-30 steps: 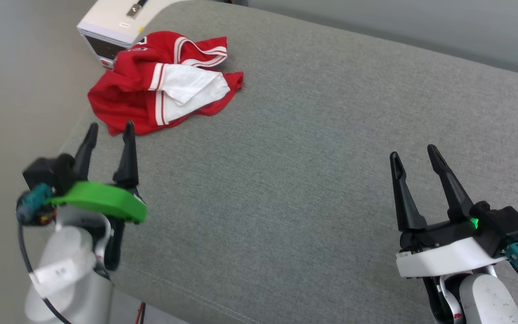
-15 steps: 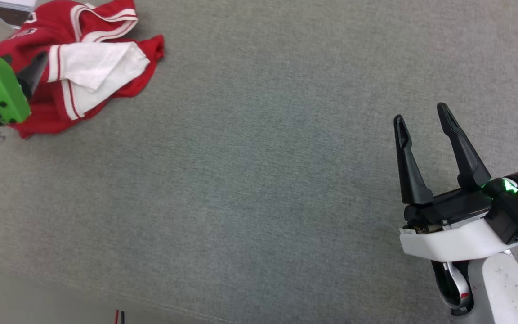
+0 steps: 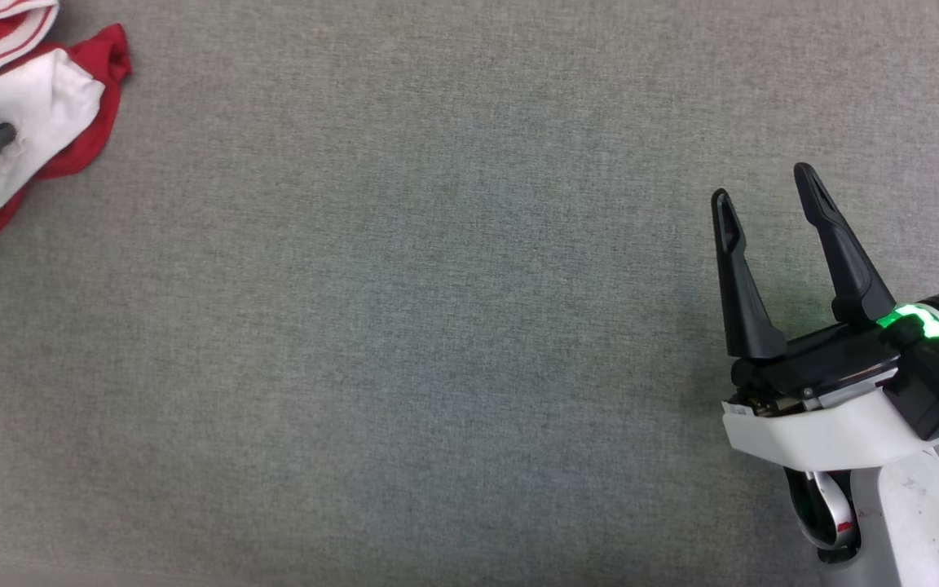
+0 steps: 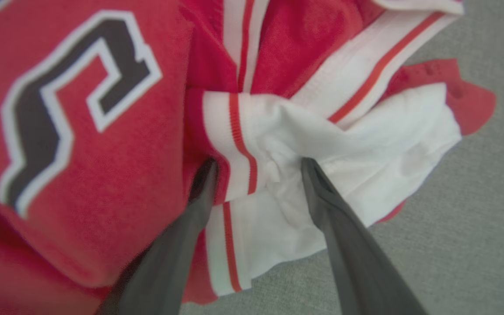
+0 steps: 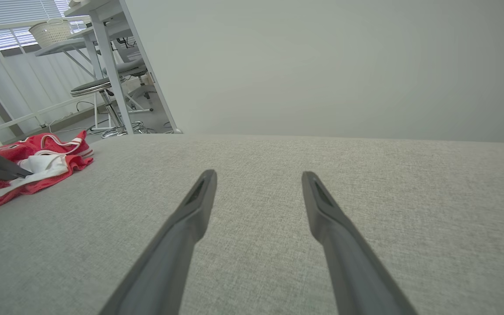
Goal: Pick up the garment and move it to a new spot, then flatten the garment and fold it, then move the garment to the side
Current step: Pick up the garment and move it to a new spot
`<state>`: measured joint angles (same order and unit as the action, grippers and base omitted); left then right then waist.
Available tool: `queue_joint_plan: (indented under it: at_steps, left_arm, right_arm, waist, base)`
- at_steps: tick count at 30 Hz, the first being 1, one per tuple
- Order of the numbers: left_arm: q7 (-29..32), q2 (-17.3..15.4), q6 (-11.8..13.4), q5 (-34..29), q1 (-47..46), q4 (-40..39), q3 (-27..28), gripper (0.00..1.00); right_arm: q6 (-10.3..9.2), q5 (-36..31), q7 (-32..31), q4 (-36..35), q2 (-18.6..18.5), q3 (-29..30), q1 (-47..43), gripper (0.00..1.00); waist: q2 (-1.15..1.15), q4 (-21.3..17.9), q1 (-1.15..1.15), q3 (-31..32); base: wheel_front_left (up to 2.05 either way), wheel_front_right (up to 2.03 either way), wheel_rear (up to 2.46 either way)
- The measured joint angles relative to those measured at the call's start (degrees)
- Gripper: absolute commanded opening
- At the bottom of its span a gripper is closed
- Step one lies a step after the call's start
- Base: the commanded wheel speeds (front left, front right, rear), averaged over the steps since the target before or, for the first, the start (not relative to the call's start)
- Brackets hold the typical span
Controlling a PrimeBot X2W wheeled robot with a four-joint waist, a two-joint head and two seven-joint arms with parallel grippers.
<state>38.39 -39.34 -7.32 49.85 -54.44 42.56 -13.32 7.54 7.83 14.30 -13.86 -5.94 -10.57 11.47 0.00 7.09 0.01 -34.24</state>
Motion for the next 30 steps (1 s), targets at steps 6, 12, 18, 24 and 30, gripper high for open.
queue_joint_plan:
  at_steps: [6, 12, 18, 24, 30]
  left_arm:
    - [1.0, -1.7, 0.0, 2.9, -2.2, 3.1, -1.8, 0.07]
    - [2.4, -2.1, 0.0, 6.1, -3.1, 3.6, -4.0, 0.0]
    - [-1.9, -1.4, 0.0, 7.2, -2.2, 3.0, -6.6, 0.0]
    - [-7.5, -2.0, 0.0, 8.6, -1.2, -0.9, -9.7, 0.0]
    - [-16.8, -3.4, 0.0, 5.8, -1.1, -9.0, -13.7, 0.0]
  right_arm:
    - [0.0, -0.6, -0.4, -0.9, -0.1, 0.8, 0.2, 1.0]
    - [0.0, -1.1, -0.5, -0.8, -0.1, 1.0, 0.2, 1.0]
    - [0.0, -1.1, -0.4, 1.3, 0.1, 0.9, 0.2, 1.0]
    - [0.0, -0.6, -0.3, 4.1, 0.7, 2.2, 0.0, 1.0]
    - [0.0, 1.2, 0.2, 5.8, 1.7, 2.8, -1.3, 1.0]
  waist:
    - [0.01, -1.8, 0.0, -2.0]
    - [0.0, -1.9, 0.0, -1.7]
    - [0.0, -1.4, 0.0, 1.1]
    - [0.0, -1.1, 0.0, 5.7]
    - [0.0, -1.1, -0.01, 11.4]
  base:
    - [0.0, 0.0, 0.0]
    - [0.0, 0.0, 0.0]
    - [0.0, 0.0, 0.0]
    - [0.0, 0.0, 0.0]
    - [0.0, 0.0, 0.0]
